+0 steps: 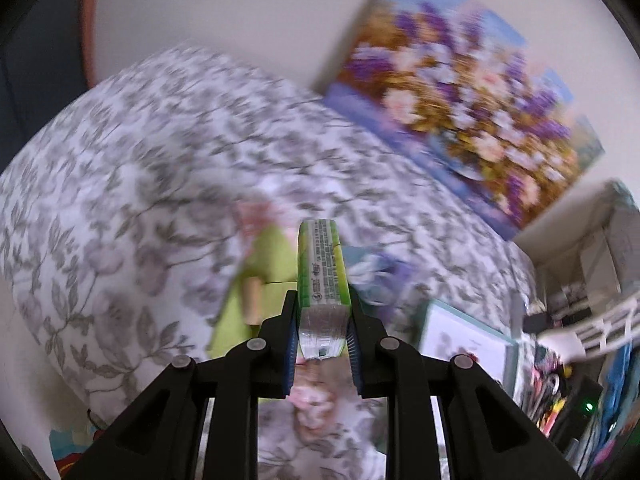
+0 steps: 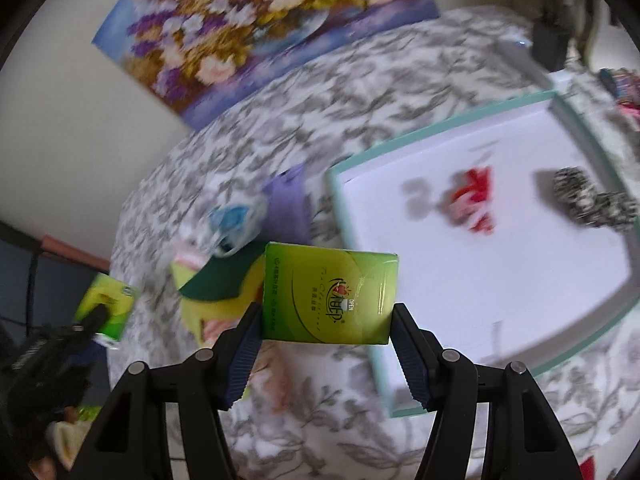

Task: Organize soft objects
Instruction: 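Carry the green tissue packs into the tray and open both tools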

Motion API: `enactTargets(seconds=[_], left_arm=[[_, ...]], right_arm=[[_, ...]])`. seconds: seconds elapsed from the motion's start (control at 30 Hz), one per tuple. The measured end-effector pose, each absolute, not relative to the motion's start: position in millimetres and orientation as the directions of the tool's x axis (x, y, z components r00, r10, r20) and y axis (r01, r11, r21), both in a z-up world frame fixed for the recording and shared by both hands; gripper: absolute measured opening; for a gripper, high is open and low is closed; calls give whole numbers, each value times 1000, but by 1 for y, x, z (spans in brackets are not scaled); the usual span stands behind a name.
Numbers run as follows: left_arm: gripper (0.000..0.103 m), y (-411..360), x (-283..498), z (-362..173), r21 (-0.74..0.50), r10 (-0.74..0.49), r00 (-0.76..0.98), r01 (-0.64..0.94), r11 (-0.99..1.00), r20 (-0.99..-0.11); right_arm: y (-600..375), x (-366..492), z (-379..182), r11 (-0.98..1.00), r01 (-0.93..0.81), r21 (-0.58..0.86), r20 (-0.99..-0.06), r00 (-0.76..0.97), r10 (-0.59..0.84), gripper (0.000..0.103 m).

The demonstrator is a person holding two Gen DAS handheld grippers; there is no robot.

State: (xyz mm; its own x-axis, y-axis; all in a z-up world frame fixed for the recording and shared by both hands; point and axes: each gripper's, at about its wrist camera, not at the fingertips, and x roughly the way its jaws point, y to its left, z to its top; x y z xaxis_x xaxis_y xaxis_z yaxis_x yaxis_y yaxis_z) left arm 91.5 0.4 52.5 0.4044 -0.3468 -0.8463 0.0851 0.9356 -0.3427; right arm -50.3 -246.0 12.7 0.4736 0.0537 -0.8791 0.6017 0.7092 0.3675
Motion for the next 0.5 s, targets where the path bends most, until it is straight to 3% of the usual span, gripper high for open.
enactTargets(seconds=[0.23,0.5], left_arm=[[23,-68,67,78,-346,-419,375,249,905,-827],[23,-144,32,59,-324,-464,291,419,848,-837]], right_arm=[[-285,-73,24,669,710,221,-900,413,-142,66],[-322,-101,22,589,787,184,-906,368,-209,66]])
